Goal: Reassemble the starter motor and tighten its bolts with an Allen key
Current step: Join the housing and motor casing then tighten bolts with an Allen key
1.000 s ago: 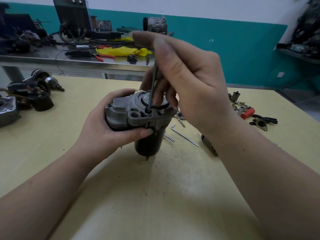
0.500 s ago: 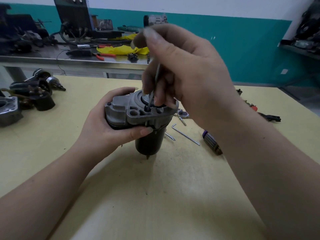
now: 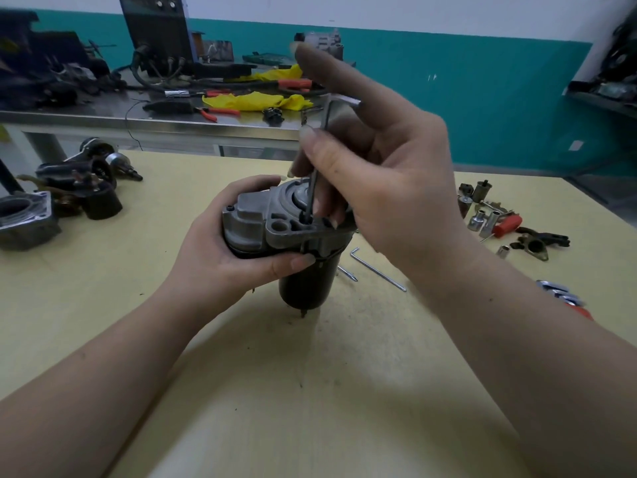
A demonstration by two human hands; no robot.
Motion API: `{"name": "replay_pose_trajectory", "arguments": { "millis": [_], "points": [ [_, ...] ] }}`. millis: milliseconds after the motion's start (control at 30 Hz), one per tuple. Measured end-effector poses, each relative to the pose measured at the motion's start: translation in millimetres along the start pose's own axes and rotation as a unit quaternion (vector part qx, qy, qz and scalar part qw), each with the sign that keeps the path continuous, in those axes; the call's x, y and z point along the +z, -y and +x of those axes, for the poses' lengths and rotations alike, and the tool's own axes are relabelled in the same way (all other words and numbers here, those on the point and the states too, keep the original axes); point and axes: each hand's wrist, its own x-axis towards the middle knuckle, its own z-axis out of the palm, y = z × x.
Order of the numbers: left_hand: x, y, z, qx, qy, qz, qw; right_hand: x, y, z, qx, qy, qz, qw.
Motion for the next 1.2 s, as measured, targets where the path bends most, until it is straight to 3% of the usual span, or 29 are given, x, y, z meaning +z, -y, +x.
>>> {"name": "replay_pose_trajectory", "arguments": {
  "millis": [200, 600, 767, 900, 1067, 1200],
  "points": [
    [0, 1, 0, 0.005, 0.002, -0.002, 1.000, 3, 6, -3, -0.078, 0.041, -0.095, 0.992],
    [-1, 3, 2, 0.007, -0.005, 0.004, 1.000, 0, 23, 7, 0.078, -0.006, -0.023, 0.997],
    [-1, 5, 1, 0.003, -0.009, -0.004, 1.000, -9, 23, 14, 0.153, 0.051, 0.052, 0.986],
    [0, 3, 1, 0.000, -0.004, -0.003, 1.000, -17, 20, 16, 0.157, 0.101, 0.077, 0.979],
    [0, 1, 1, 0.000, 0.002, -0.004, 1.000, -9, 10, 11, 0.133, 0.030, 0.129, 0.982],
    [1, 2, 1, 0.000, 0.000, -0.017, 1.000, -1, 1, 4, 0.065, -0.014, 0.075, 0.995]
  ]
}}
